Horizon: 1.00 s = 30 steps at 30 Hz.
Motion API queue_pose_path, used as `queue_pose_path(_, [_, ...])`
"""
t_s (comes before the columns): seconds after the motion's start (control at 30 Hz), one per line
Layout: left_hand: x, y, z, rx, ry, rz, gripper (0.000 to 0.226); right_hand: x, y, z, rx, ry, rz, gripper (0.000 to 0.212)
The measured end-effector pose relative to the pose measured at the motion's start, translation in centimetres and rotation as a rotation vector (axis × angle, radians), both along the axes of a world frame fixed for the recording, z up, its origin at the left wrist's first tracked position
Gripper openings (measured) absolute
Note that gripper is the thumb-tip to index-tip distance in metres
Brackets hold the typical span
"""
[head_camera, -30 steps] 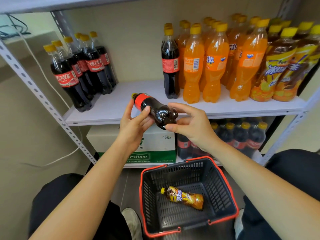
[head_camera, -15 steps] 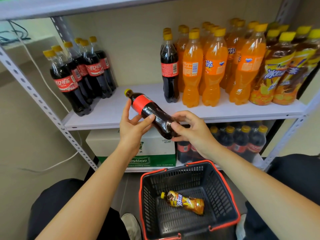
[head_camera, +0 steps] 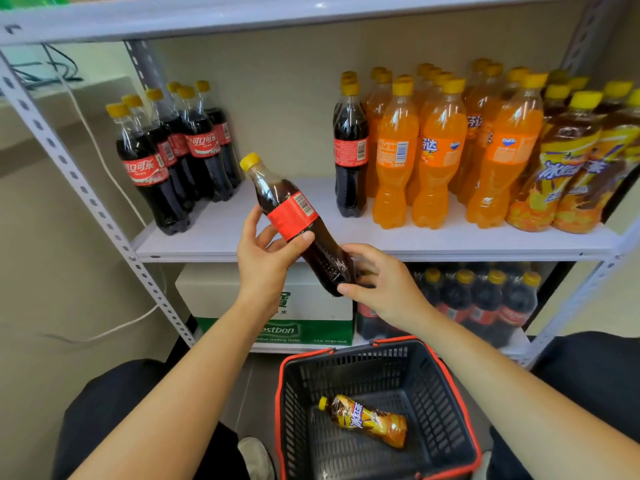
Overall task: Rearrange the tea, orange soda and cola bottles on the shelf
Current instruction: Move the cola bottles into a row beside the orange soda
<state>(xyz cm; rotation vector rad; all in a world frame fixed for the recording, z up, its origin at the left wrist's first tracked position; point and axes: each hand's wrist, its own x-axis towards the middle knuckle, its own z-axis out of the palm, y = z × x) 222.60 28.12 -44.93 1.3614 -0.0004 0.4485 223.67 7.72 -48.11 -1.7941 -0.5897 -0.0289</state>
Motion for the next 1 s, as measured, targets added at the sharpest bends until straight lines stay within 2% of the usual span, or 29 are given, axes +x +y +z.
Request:
queue_pose_path(0.1, [0.1, 0.2, 0.7, 0.102, -0.049, 0.007, 0.082, 0.6, -0.1, 0.3, -0.126, -0.065, -0.009, 0.053])
queue_pose_path(0.2, [0.3, 0.5, 1.7, 0.223, -0.118, 0.012, 0.087, 2.0, -0.7, 0.7, -0.361, -0.281, -0.126, 0.048])
queue_pose_path(0.33, [1.2, 1.0, 3.2, 0.346, -0.173, 0.022, 0.088, 3.8, -1.3, 0.1, -0.764, -0.372, -0.193, 0.061])
queue_pose_path(0.4, [2.2, 1.3, 4.1, 0.390, -0.189, 0.024, 0.090, 4.4, -1.4, -0.6, -0.865, -0.406, -0.198, 0.065])
queue_pose_path(0.6, [6.5, 1.5, 5.9, 0.503, -0.202, 0.046, 0.093, 5.3, -1.6, -0.7, -0.802, -0.459, -0.214, 0.056])
queue_pose_path(0.83, [11.3, 0.7, 5.0, 0.566, -0.161, 0.044, 0.093, 5.5, -2.2, -0.9, -0.824, -0.450, -0.183, 0.058])
queue_pose_path(1.0, [14.8, 1.4, 5.0, 0.559, -0.125, 0.111, 0.094, 6.1, -1.8, 0.2, -0.875, -0.451, -0.177, 0.049])
